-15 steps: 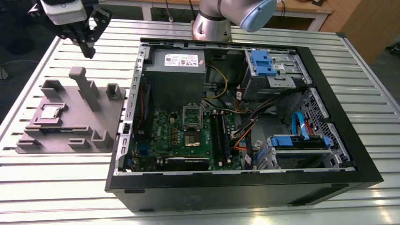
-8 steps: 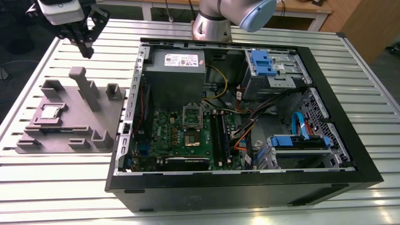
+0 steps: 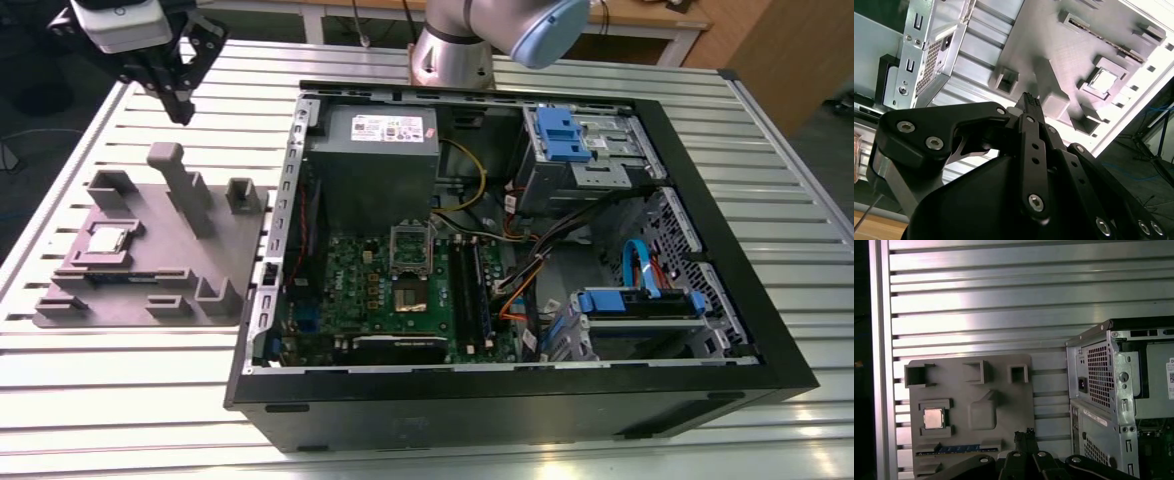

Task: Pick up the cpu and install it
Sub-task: 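Reach for the cpu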

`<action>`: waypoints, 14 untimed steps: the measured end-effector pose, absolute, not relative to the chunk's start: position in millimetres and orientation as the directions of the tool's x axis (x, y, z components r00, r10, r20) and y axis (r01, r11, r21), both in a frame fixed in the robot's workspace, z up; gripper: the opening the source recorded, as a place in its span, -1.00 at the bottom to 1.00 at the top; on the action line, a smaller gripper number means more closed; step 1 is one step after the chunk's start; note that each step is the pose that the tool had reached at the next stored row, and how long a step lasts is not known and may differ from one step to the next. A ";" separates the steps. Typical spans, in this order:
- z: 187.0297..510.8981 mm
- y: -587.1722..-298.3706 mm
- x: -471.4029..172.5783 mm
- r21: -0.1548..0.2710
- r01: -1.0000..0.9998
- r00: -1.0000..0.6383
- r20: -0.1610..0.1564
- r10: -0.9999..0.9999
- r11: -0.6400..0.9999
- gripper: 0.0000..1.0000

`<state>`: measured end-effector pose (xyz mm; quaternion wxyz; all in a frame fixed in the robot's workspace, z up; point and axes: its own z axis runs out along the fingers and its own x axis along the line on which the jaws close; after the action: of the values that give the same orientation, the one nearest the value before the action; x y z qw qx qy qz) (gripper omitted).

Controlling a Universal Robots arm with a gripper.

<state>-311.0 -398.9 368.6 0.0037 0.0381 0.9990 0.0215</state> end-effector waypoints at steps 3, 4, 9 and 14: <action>368.5 -398.9 -312.6 0.043 0.076 -0.997 -0.006 0.076 0.996 -0.80; 368.5 -399.0 -312.9 0.043 0.076 -0.997 -0.006 0.076 0.996 -0.80; 368.5 -398.9 -317.1 0.043 0.076 -0.997 -0.006 0.076 0.996 -0.80; 368.4 -398.9 -318.2 0.043 0.076 -0.997 -0.006 0.076 0.996 -0.80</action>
<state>-318.2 -398.9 368.4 0.0037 0.0381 0.9990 0.0215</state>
